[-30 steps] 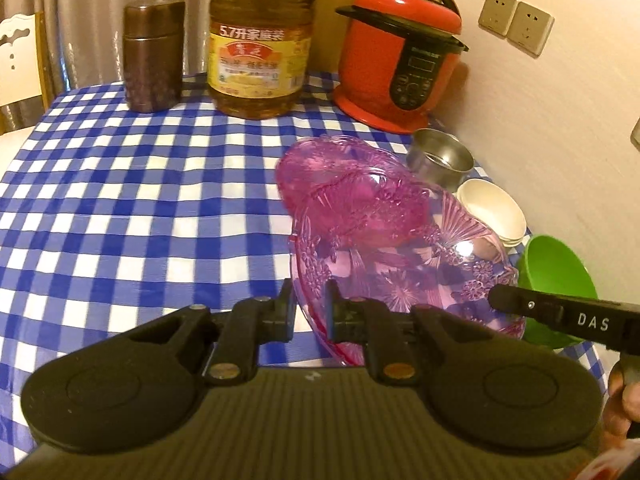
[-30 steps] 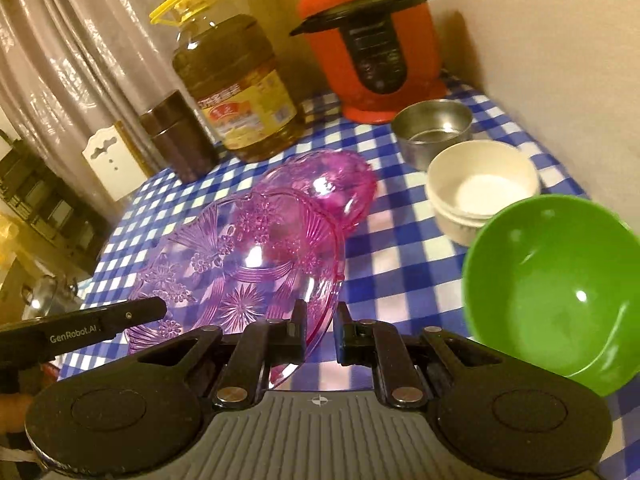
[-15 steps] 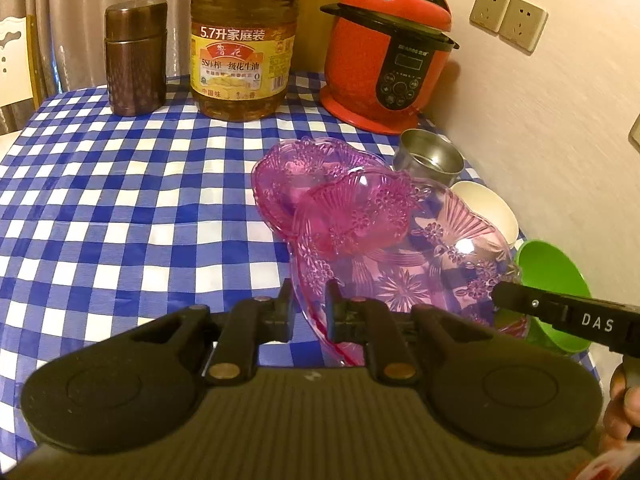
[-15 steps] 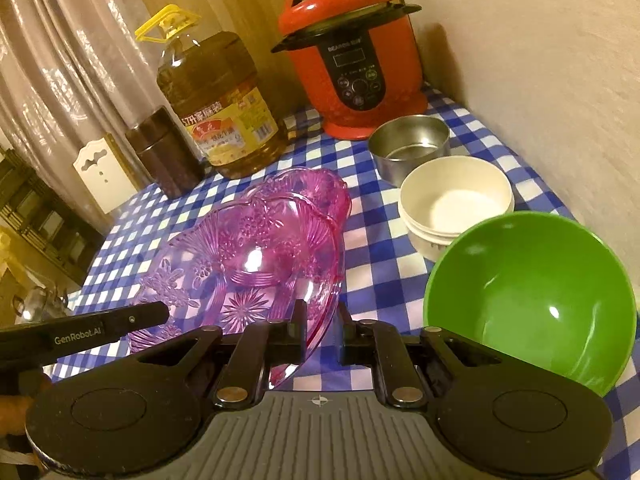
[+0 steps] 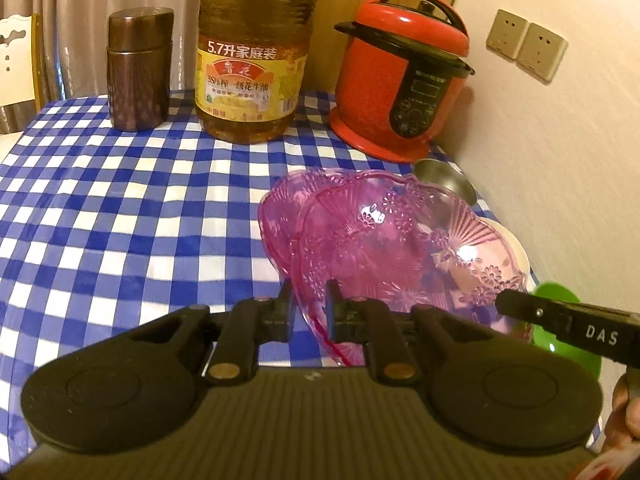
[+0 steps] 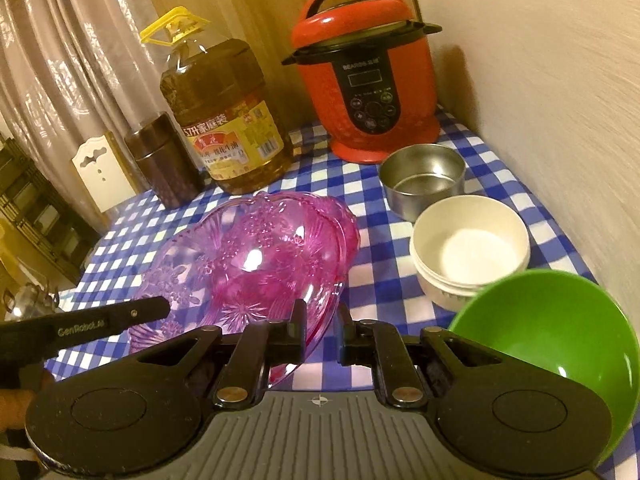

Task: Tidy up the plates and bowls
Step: 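Lower the held pink plate onto the stacked pink plates with both tools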

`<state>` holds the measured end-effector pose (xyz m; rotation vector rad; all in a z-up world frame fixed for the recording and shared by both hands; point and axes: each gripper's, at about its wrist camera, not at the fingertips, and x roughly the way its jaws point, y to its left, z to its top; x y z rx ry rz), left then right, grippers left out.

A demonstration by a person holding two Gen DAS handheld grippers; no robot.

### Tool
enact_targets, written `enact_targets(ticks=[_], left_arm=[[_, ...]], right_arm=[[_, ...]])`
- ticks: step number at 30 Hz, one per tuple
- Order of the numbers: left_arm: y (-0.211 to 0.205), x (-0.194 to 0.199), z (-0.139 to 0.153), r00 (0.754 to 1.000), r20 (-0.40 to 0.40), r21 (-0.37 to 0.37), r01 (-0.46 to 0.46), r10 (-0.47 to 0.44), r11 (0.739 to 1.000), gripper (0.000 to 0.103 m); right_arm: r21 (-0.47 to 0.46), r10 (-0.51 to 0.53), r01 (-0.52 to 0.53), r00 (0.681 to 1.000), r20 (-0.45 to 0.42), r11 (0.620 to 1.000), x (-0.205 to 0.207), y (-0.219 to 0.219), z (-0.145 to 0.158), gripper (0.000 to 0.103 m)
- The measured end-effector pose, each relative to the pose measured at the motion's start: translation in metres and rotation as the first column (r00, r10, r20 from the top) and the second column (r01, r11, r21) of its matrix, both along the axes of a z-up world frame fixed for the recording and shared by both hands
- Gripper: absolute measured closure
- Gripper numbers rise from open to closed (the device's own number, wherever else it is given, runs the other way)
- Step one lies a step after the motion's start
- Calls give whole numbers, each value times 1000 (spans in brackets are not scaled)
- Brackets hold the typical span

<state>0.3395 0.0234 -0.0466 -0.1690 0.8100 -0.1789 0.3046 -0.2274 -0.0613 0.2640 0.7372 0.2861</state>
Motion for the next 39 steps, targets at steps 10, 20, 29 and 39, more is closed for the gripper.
enact_targets(ticks=[10, 20, 29, 39], left_arm=[[3, 37, -14, 1000, 3, -6, -10, 10, 1000, 90], [3, 68, -26, 1000, 15, 3, -25, 25, 1000, 90], [0, 85, -38, 1000, 10, 31, -20, 20, 999, 90], [4, 96, -51, 999, -17, 17, -38, 38, 999, 90]], right_arm=[[-44, 39, -39, 999, -16, 998, 49, 5, -8, 89], [-51, 46, -47, 999, -26, 998, 88, 8, -18, 89], [-74, 36, -39, 998, -48, 997, 109, 14, -32, 89], [-110, 38, -44, 998, -53, 993, 125, 23, -42, 89]])
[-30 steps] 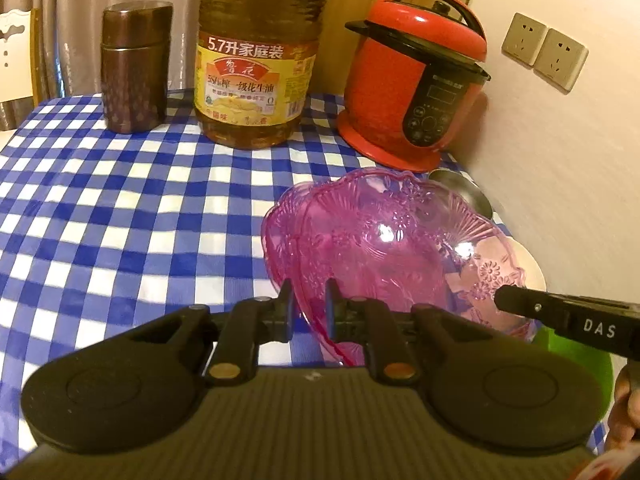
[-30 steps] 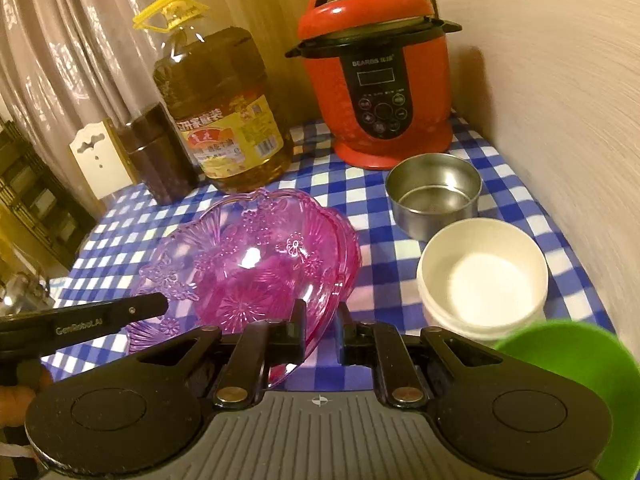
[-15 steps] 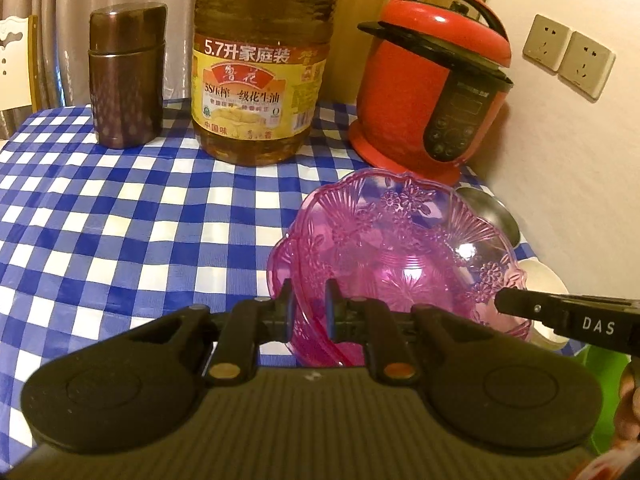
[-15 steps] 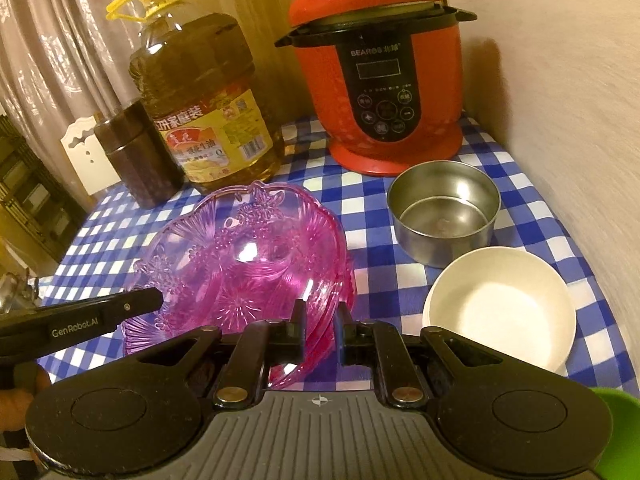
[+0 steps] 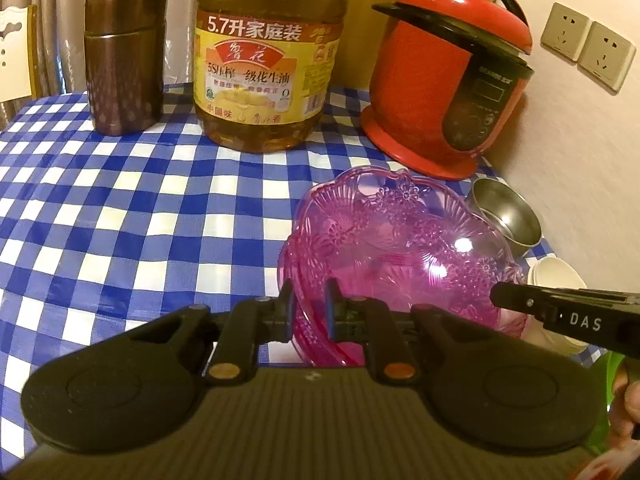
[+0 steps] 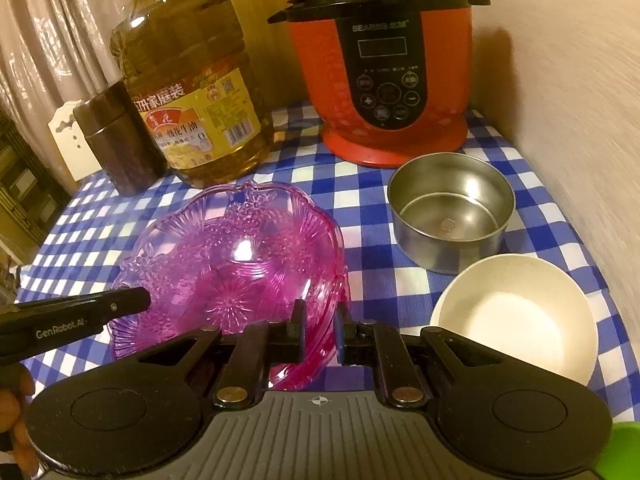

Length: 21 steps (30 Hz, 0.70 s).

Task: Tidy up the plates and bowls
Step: 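Lower the held pink plate onto the stacked pink plates with both tools, then open both tools to release the pink plate rim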

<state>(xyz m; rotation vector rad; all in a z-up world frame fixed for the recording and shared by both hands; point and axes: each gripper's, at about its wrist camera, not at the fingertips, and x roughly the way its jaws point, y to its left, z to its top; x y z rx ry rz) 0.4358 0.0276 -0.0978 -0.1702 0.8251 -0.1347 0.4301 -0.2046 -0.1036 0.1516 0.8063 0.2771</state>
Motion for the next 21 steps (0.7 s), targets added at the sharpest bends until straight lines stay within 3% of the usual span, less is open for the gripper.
enact_targets(ticks=[15, 19, 21], left_arm=[[-4, 1, -4, 1000, 6, 35, 16, -16, 999, 89], [-5, 2, -4, 1000, 1, 67, 10, -10, 998, 83], [-5, 2, -5, 1000, -3, 71, 8, -7, 997, 78]], right_arm=[[-59, 18, -17, 1000, 22, 998, 1, 9, -5, 89], [-65, 7, -5, 999, 36, 998, 1, 9, -6, 88], [-67, -23, 26, 999, 44, 997, 1, 7, -5, 70]])
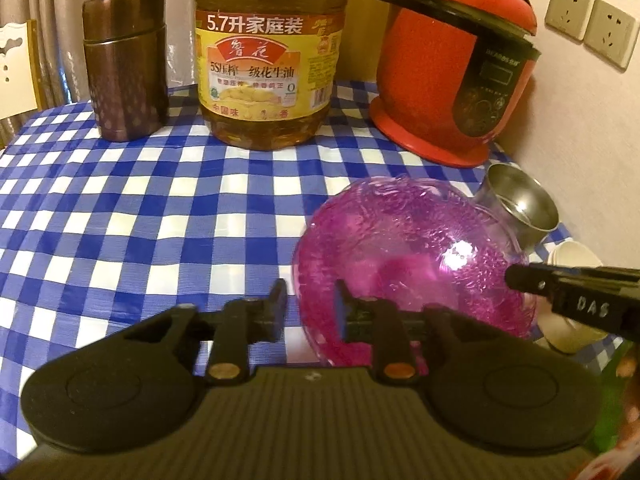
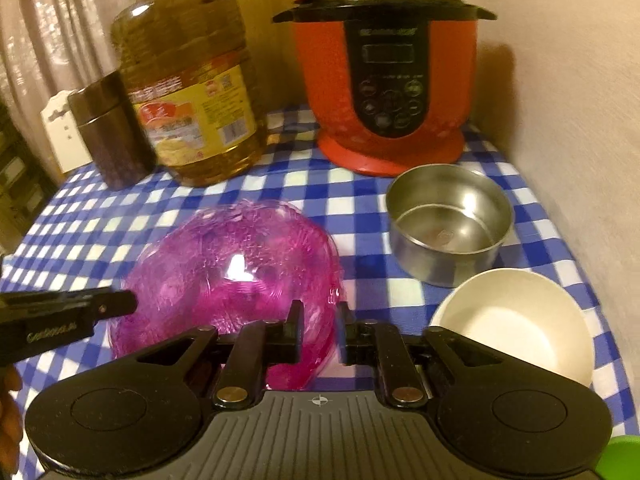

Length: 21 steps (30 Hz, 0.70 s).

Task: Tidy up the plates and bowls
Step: 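Open both tools to release the pink plate rim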

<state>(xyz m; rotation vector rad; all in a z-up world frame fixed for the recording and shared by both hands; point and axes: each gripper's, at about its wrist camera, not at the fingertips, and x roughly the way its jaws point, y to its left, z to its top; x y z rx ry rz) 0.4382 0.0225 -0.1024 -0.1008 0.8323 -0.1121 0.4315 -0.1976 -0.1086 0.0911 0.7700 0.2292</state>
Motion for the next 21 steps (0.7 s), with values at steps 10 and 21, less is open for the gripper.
enact_targets(ticks=[10, 21], left_arm=[[14, -3, 7, 998, 28, -55, -53, 54, 997, 77], [15, -4, 5, 998, 25, -62, -49, 50, 997, 77]], right_arm=[[105, -33, 31, 999, 11, 994, 2, -17, 8, 53], [114, -24, 24, 1000, -6, 993, 2, -15, 6, 53]])
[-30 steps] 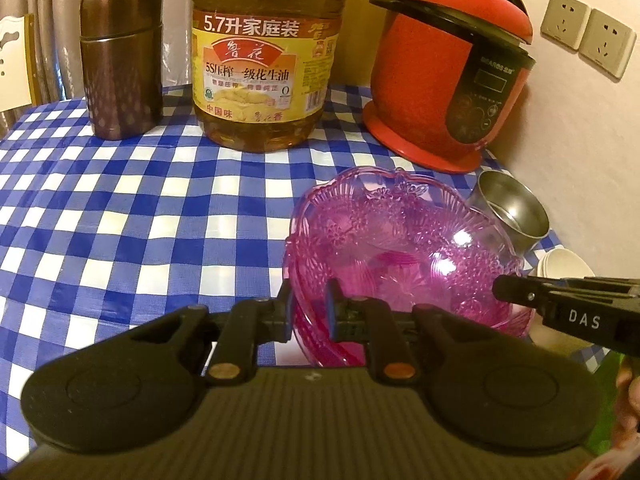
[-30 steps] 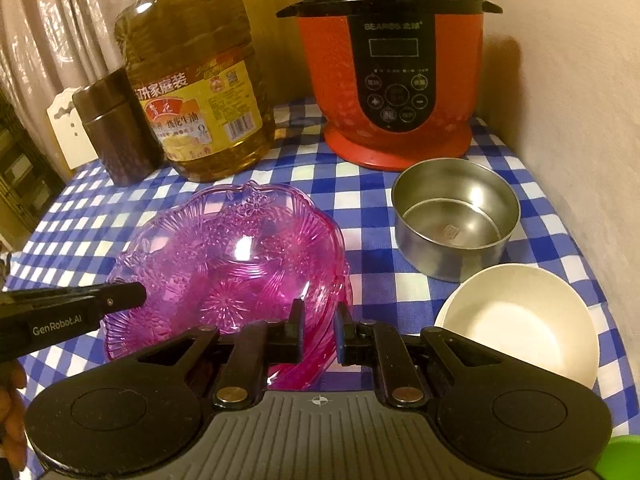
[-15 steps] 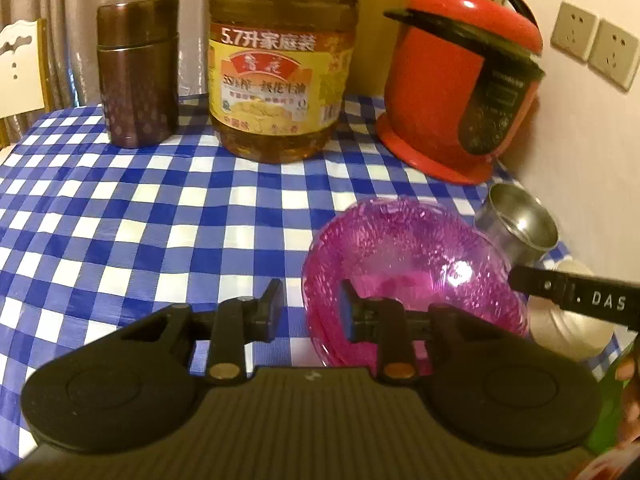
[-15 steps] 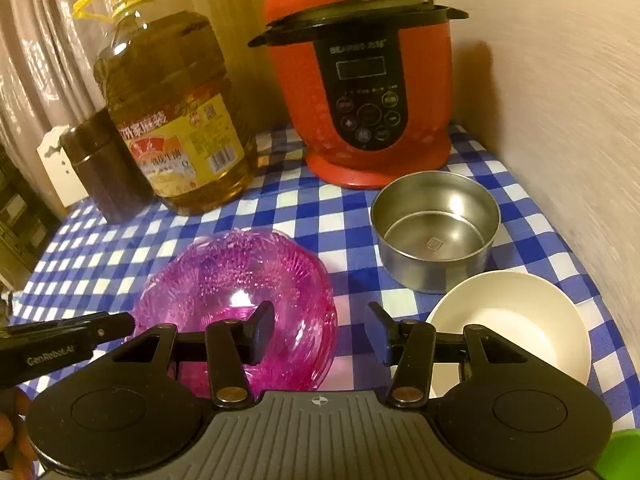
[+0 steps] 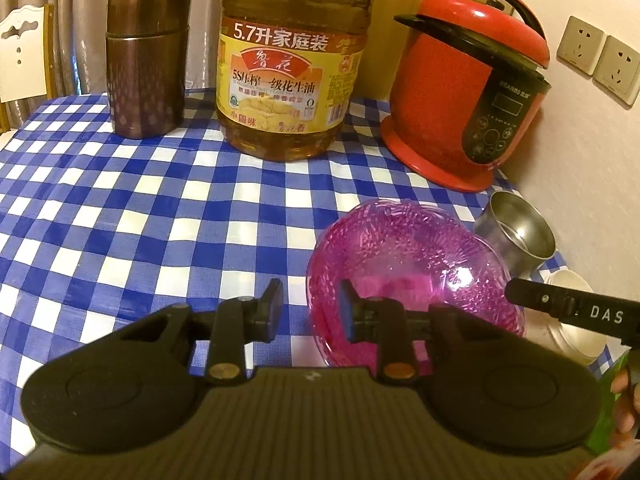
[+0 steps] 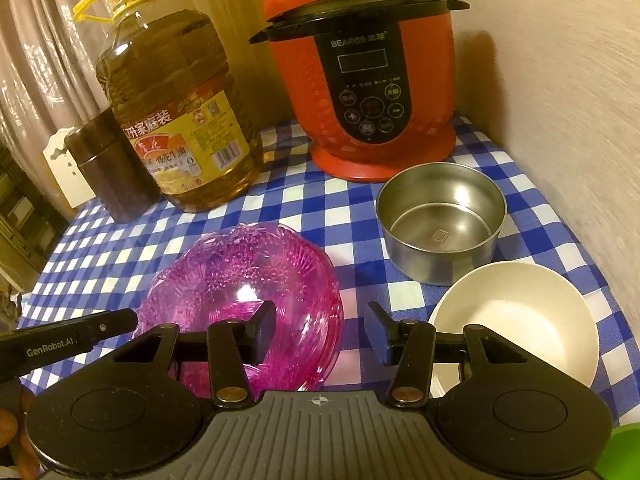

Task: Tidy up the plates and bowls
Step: 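Open both tools to release the pink plate rim, then move both tools past the green bowl toward the white bowl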

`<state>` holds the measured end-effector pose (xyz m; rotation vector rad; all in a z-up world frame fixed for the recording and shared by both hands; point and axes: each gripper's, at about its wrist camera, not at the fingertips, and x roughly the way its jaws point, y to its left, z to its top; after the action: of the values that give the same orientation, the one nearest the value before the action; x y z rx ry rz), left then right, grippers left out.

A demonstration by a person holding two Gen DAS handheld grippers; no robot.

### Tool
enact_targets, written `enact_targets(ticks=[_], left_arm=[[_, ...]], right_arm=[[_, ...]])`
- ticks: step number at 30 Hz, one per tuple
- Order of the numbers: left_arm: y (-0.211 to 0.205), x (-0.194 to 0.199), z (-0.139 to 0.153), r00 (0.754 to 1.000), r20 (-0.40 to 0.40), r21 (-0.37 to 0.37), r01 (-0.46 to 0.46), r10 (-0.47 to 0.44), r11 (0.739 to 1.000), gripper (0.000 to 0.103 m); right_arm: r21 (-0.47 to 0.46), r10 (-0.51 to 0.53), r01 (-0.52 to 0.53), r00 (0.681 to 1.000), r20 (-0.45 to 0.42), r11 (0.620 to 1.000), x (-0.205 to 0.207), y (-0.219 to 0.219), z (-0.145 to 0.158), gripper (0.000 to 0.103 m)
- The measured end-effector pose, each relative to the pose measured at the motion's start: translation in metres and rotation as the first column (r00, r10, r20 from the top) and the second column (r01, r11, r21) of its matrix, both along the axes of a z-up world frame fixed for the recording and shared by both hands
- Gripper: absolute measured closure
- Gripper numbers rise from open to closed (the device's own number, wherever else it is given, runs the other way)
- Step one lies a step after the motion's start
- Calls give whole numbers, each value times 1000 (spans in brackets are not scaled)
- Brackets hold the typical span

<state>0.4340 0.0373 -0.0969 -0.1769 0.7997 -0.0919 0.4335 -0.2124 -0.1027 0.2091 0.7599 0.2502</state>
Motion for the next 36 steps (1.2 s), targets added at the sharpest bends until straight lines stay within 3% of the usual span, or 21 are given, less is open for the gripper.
enact_targets(ticks=[11, 24, 28, 36], left_arm=[[-6, -8, 13, 999, 23, 9, 31, -31, 999, 77], [-19, -45, 49, 996, 60, -15, 72, -71, 997, 77], [-23, -67, 64, 993, 87, -59, 89, -83, 994, 77], [-49, -136, 85, 982, 124, 4, 146, -145, 989, 77]], right_arm=[[7, 0, 0, 1000, 14, 1000, -5, 1, 6, 53], [53, 4, -6, 999, 32, 999, -38, 3, 39, 53], [52, -16, 14, 999, 41, 999, -63, -4, 50, 53], [46, -78, 74, 993, 86, 996, -142, -34, 75, 53]])
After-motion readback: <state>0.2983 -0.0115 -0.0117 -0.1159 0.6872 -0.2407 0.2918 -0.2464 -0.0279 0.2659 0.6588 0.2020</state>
